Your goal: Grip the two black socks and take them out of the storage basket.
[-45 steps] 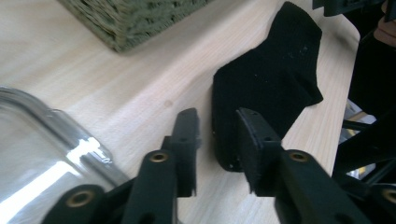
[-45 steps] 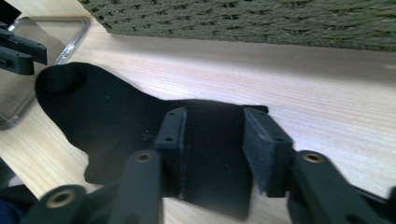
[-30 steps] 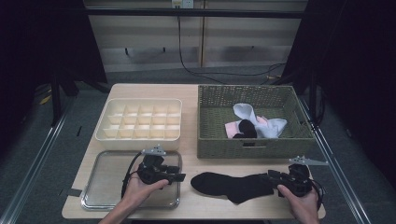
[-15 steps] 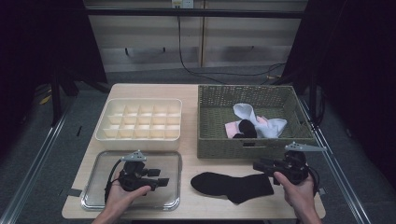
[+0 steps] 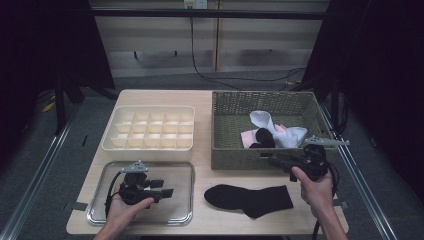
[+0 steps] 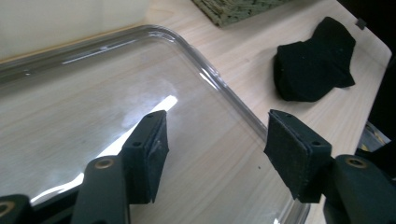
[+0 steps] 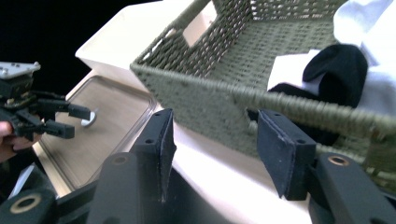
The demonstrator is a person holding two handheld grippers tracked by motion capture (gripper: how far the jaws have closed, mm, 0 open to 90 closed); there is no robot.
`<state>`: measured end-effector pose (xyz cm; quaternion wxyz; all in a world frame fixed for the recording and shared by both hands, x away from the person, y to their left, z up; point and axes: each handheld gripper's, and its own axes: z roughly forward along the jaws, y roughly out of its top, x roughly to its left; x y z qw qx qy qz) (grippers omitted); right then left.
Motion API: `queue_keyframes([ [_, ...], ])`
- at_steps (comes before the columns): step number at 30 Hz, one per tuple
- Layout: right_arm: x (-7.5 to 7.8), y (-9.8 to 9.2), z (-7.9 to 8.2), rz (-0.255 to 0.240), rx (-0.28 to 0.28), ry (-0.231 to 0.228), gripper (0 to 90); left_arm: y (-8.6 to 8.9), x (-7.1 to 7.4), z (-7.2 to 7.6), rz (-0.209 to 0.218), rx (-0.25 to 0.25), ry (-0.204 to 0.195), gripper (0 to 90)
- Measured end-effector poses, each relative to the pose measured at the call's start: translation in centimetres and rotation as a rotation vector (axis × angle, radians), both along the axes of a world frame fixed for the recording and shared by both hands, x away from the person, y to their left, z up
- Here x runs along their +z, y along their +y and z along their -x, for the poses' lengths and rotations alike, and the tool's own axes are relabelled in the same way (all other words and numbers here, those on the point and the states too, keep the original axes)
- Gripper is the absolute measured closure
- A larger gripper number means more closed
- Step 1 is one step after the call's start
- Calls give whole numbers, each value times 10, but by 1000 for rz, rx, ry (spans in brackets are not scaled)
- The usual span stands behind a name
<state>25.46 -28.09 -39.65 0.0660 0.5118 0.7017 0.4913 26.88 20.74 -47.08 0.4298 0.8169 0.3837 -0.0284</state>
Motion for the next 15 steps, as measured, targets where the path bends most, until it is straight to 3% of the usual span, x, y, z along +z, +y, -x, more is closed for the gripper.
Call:
queue_keyframes([
  [10, 8, -1, -29, 19, -16, 22, 446, -1, 2, 2, 29, -18, 6, 370],
  [15, 8, 1, -40, 41, -19, 35, 466, -2, 3, 4, 20, -16, -21, 341],
])
